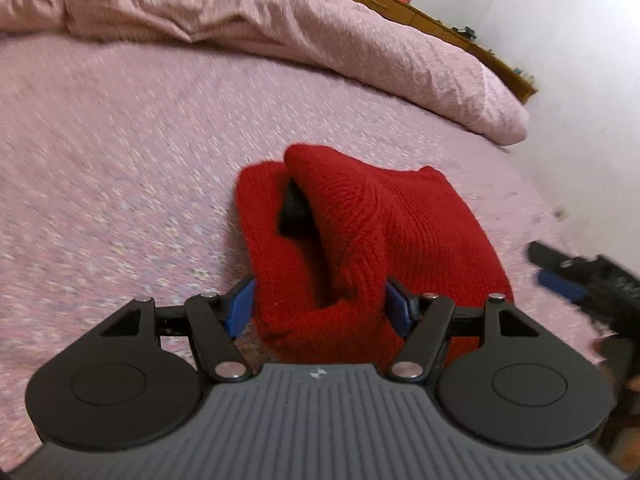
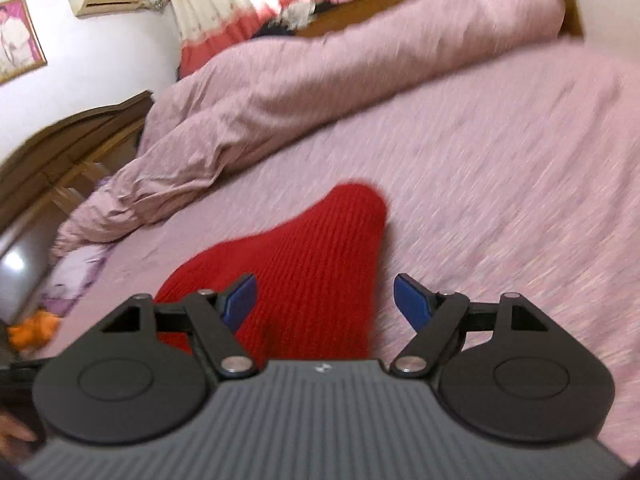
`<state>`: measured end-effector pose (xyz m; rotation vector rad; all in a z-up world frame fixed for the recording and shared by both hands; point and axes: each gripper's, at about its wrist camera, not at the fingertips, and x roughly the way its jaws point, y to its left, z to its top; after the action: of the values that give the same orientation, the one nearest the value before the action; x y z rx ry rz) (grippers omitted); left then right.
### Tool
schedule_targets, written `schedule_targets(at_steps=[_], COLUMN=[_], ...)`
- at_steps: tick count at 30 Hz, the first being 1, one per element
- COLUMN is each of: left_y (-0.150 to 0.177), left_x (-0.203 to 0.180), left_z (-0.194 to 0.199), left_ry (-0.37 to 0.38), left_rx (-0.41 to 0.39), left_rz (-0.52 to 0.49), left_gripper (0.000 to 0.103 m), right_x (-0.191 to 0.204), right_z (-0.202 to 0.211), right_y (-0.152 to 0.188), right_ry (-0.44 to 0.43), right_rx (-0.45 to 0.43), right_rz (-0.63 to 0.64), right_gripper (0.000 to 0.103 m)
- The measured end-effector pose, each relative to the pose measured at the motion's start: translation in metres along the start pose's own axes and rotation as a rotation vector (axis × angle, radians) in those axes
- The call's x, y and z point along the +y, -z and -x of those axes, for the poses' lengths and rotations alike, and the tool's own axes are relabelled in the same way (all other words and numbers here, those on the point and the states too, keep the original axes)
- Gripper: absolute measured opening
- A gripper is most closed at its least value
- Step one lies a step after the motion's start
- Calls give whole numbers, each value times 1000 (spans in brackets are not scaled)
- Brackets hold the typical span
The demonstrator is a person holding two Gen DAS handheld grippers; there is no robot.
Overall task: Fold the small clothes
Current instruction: 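Open the left gripper and set the folded bundle on the bed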
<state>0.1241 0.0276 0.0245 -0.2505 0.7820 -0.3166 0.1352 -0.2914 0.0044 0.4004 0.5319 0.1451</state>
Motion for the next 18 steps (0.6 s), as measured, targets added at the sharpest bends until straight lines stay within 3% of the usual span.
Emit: schedule_targets(at_steps=[5, 12, 15, 18], left_y=[6, -1, 0, 8], left_x=[-26, -57, -68, -78], left_z=[46, 117, 132, 131], left_ry=[-95, -125, -144, -173], left_rx=[-71, -151, -158, -138], left_rz=[-88, -112, -113, -145], left_gripper=[71, 73, 80, 81], right_x=[17, 53, 61, 57], right_z=[43, 121, 141, 135], right_y=[-3, -45, -58, -52], right_ry=[46, -32, -63, -44], right_rx=[-93, -208, -175, -90], right_rz=[112, 374, 431, 449], right_gripper=[78, 77, 77, 77])
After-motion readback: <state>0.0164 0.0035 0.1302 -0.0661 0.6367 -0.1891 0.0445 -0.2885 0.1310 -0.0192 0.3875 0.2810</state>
